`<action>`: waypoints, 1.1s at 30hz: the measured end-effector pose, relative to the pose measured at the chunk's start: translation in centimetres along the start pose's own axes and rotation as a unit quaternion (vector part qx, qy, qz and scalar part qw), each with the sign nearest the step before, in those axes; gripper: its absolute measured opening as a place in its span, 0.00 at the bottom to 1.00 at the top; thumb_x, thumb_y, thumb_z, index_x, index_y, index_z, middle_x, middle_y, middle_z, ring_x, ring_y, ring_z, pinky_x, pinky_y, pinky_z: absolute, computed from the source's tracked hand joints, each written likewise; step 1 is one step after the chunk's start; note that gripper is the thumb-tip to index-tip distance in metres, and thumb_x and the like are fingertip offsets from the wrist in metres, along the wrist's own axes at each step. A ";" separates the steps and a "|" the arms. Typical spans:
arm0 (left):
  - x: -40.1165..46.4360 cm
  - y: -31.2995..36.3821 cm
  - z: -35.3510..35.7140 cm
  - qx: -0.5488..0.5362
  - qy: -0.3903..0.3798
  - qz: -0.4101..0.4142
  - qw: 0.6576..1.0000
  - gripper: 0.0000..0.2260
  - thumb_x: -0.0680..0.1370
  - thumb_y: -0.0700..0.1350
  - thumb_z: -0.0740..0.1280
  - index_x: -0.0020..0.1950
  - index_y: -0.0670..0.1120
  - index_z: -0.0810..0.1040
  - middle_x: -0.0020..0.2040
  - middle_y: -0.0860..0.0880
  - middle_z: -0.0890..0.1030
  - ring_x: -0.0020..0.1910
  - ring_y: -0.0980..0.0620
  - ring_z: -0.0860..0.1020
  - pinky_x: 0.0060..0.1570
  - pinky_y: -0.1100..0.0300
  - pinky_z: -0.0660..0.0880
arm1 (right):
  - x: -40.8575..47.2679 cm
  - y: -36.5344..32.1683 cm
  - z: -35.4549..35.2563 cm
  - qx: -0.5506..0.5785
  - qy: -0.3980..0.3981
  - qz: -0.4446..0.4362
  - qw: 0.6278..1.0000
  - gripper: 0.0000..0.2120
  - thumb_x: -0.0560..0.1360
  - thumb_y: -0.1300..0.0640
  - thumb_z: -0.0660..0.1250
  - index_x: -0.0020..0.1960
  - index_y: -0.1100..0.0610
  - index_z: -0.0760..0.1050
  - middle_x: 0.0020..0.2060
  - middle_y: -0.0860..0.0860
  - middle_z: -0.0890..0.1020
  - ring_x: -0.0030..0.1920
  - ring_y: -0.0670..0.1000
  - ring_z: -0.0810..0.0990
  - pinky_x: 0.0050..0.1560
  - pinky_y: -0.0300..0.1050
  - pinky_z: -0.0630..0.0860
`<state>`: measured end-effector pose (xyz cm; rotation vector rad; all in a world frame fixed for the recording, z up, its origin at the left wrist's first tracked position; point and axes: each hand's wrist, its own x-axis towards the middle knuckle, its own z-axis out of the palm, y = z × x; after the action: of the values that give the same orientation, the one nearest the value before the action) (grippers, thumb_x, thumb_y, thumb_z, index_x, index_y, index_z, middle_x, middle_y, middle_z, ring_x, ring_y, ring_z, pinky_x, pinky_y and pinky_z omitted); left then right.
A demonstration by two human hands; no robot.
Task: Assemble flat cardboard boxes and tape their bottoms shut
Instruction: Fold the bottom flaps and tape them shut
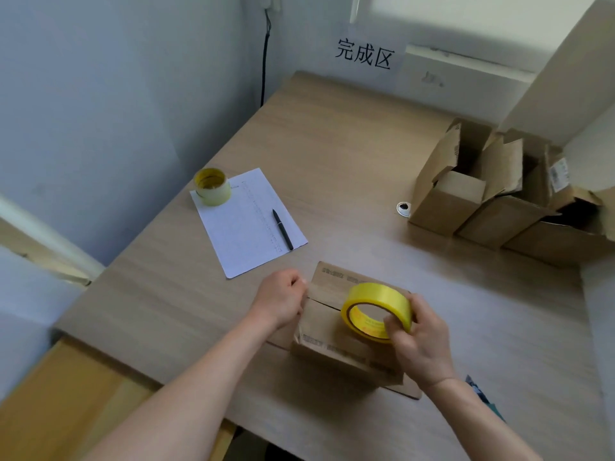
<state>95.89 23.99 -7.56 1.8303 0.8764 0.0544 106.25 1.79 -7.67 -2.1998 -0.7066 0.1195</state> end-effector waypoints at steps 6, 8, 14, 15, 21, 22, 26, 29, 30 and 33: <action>1.6 -2.0 0.2 0.028 -0.010 -0.043 0.999 0.11 0.78 0.42 0.58 0.36 0.44 0.71 0.34 0.44 0.75 0.30 0.46 0.77 0.31 0.53 0.78 | -0.4 -1.3 0.9 -0.042 -0.018 -0.056 0.997 0.12 0.67 0.57 0.70 0.50 0.54 0.73 0.40 0.48 0.76 0.39 0.54 0.74 0.40 0.48 0.70; 1.8 -2.6 0.8 0.032 -0.024 -0.055 0.998 0.11 0.78 0.43 0.57 0.38 0.43 0.73 0.35 0.44 0.76 0.30 0.44 0.79 0.28 0.56 0.76 | -0.4 -1.9 1.3 -0.040 -0.019 -0.073 0.996 0.15 0.66 0.58 0.68 0.50 0.49 0.70 0.41 0.45 0.72 0.39 0.53 0.73 0.41 0.44 0.68; 2.3 -3.5 3.1 0.079 0.002 -0.074 0.994 0.08 0.81 0.48 0.58 0.46 0.45 0.72 0.44 0.48 0.77 0.49 0.42 0.76 0.48 0.53 0.73 | -0.5 -1.7 1.9 -0.095 -0.013 -0.069 0.993 0.13 0.65 0.60 0.66 0.49 0.60 0.73 0.41 0.54 0.76 0.40 0.63 0.77 0.42 0.52 0.74; 2.3 -4.0 3.1 0.082 0.007 -0.113 0.990 0.12 0.80 0.51 0.60 0.58 0.45 0.71 0.52 0.46 0.78 0.54 0.40 0.77 0.53 0.52 0.73 | -0.5 -1.6 1.9 -0.097 -0.008 -0.059 0.994 0.13 0.65 0.60 0.66 0.49 0.60 0.73 0.41 0.54 0.76 0.40 0.63 0.77 0.42 0.51 0.73; 0.6 -2.3 5.0 -0.108 0.022 0.035 0.993 0.17 0.83 0.48 0.58 0.72 0.52 0.71 0.72 0.51 0.71 0.74 0.55 0.64 0.71 0.61 0.59 | -0.6 -1.1 2.3 -0.098 0.009 -0.034 0.995 0.14 0.65 0.61 0.69 0.50 0.56 0.73 0.39 0.52 0.78 0.40 0.62 0.78 0.46 0.45 0.66; 0.5 -2.0 5.4 -0.102 -0.013 0.046 0.994 0.16 0.84 0.48 0.57 0.71 0.53 0.72 0.73 0.52 0.69 0.75 0.57 0.60 0.72 0.62 0.56 | -0.6 -1.1 2.5 -0.089 0.005 -0.006 0.996 0.13 0.67 0.61 0.71 0.49 0.54 0.72 0.39 0.51 0.78 0.41 0.62 0.78 0.45 0.45 0.66; 0.7 -2.8 5.2 -0.073 -0.039 0.084 0.993 0.16 0.84 0.48 0.54 0.71 0.54 0.71 0.72 0.58 0.68 0.76 0.57 0.59 0.75 0.58 0.55 | 0.5 -1.4 0.2 0.151 -0.088 0.146 0.974 0.13 0.64 0.57 0.79 0.42 0.57 0.75 0.35 0.54 0.82 0.38 0.58 0.80 0.40 0.53 0.75; 1.0 -3.3 5.2 -0.106 -0.044 0.076 0.990 0.14 0.84 0.52 0.54 0.67 0.62 0.72 0.74 0.55 0.68 0.76 0.59 0.59 0.76 0.54 0.55 | 0.9 -0.6 -4.4 0.358 -0.161 0.160 0.906 0.14 0.62 0.50 0.75 0.38 0.59 0.76 0.28 0.55 0.78 0.29 0.54 0.75 0.34 0.47 0.74; 1.1 -3.3 5.4 -0.109 -0.047 0.081 0.990 0.13 0.84 0.53 0.54 0.65 0.64 0.72 0.73 0.55 0.68 0.76 0.59 0.59 0.76 0.54 0.56 | 0.9 0.1 -6.1 0.334 -0.166 0.149 0.916 0.14 0.65 0.46 0.71 0.36 0.57 0.76 0.27 0.53 0.76 0.29 0.52 0.73 0.32 0.45 0.71; 1.1 -3.4 5.6 -0.094 -0.046 0.099 0.990 0.13 0.83 0.52 0.54 0.63 0.67 0.71 0.71 0.59 0.70 0.75 0.59 0.60 0.76 0.54 0.56 | 0.8 3.1 -9.0 -0.162 -0.143 0.012 0.976 0.17 0.69 0.41 0.61 0.35 0.54 0.76 0.27 0.50 0.77 0.31 0.52 0.75 0.32 0.44 0.64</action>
<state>97.23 20.79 -13.24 1.7213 0.6018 0.1704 111.09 -5.43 -3.77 -2.5318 -0.9110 0.3608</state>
